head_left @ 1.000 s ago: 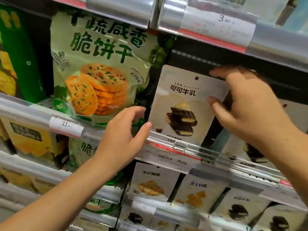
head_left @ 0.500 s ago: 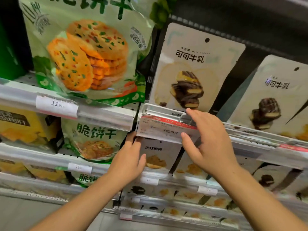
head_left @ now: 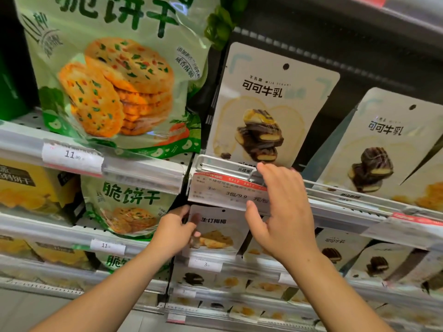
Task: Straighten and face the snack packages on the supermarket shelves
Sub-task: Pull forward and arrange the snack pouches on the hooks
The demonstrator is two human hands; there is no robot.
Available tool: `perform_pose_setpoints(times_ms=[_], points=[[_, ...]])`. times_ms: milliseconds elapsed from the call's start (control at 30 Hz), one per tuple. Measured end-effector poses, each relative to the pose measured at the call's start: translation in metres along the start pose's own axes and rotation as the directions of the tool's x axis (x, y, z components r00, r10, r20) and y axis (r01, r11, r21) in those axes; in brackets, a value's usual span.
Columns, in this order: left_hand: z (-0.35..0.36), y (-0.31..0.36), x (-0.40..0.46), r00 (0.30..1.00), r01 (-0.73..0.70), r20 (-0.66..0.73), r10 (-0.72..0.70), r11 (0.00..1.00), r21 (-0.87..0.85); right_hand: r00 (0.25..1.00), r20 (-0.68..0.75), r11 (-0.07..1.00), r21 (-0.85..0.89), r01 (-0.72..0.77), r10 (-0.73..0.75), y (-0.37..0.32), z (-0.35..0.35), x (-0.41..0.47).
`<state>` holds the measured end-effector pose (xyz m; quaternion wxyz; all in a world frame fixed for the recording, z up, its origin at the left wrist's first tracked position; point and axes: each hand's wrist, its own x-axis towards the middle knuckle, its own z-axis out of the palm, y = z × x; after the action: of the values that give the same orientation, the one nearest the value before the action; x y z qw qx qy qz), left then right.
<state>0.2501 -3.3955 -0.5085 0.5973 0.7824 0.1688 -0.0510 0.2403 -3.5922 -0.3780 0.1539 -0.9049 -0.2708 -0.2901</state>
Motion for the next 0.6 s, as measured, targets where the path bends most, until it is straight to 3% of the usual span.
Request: perform_pose_setpoints(times_ms=[200, 267, 333, 400, 500, 600], points=[[-0.005, 0.008, -0.023, 0.954, -0.291, -0.087, 0.287, 0.956, -0.039, 0.999, 0.025, 0.998, 0.062, 0.023, -0.025, 0.001, -0.005, -0.001], [-0.011, 0.007, -0.032, 0.884, -0.448, -0.121, 0.451, 0.892, 0.056, 1.000, -0.009, 0.982, 0.189, 0.008, -0.007, 0.003, -0.010, -0.009], [-0.018, 0.001, -0.041, 0.798, -0.574, -0.125, 0.589, 0.807, 0.140, 0.991, -0.131, 0.960, 0.281, 0.013, 0.025, 0.006, -0.015, -0.030], [-0.021, -0.005, -0.052, 0.764, -0.617, -0.100, 0.638, 0.767, 0.178, 0.976, -0.203, 0.950, 0.310, -0.018, 0.084, 0.005, -0.016, -0.062], [-0.011, -0.016, -0.065, 0.778, -0.607, -0.033, 0.627, 0.764, 0.217, 0.975, -0.008, 0.924, 0.322, -0.207, 0.222, -0.004, -0.008, -0.111], [0.014, -0.021, -0.076, 0.806, -0.587, 0.070, 0.587, 0.779, 0.220, 0.899, 0.255, 0.887, 0.211, -0.410, 0.355, -0.007, 0.002, -0.148]])
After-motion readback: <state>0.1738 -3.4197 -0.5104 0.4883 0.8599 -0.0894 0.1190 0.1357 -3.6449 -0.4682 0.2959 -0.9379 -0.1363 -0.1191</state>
